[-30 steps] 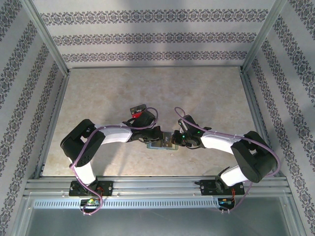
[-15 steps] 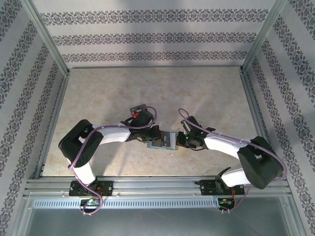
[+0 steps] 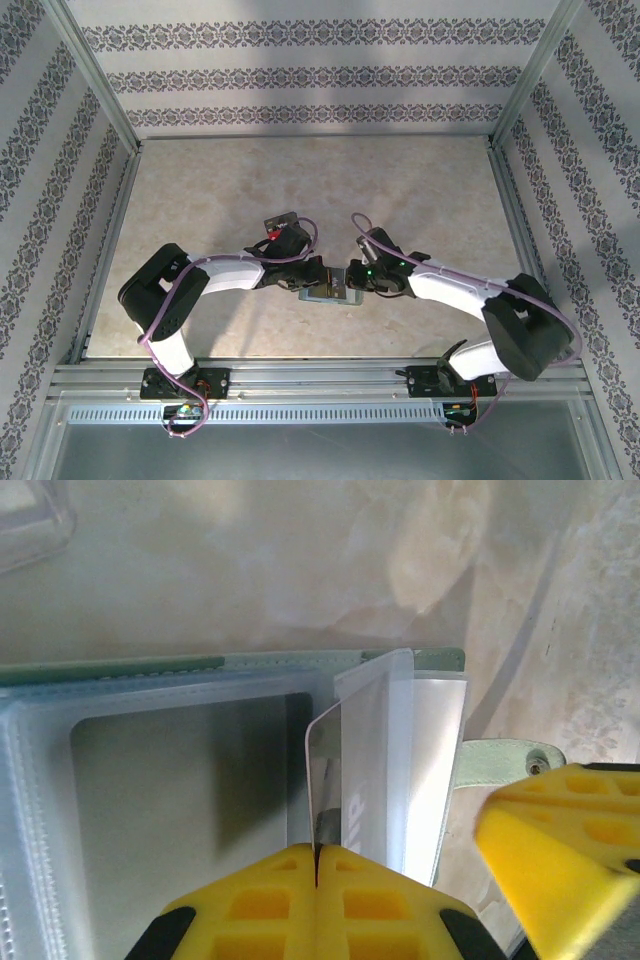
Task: Take the credit cards out of the card holder
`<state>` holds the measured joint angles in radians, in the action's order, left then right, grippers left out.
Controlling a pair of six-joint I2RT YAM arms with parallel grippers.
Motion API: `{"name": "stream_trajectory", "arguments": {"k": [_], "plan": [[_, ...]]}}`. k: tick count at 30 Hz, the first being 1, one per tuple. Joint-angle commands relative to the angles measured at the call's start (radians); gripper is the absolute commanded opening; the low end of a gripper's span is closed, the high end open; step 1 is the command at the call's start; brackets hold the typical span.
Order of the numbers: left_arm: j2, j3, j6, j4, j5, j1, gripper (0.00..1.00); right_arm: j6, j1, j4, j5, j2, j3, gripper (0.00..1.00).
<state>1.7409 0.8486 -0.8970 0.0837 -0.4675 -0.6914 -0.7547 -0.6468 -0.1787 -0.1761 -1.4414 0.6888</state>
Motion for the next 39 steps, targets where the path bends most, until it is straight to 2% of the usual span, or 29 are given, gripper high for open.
{"name": "stream_trajectory", "arguments": {"k": [1, 16, 28, 39], "plan": [[-0.019, -0.025, -0.019, 0.030, 0.000, 0.012, 0.00, 0.007, -0.019, 0.039, -0.025, -0.055, 0.030, 0.12], [-0.039, -0.044, -0.037, 0.046, 0.007, 0.012, 0.00, -0.003, -0.006, 0.047, -0.019, -0.159, -0.009, 0.13], [-0.046, -0.059, -0.022, 0.041, 0.015, 0.018, 0.00, 0.001, 0.034, 0.035, -0.008, -0.128, -0.064, 0.12], [-0.146, -0.023, 0.094, -0.103, 0.021, 0.036, 0.00, 0.006, 0.053, 0.028, -0.008, -0.120, -0.080, 0.12]]}}
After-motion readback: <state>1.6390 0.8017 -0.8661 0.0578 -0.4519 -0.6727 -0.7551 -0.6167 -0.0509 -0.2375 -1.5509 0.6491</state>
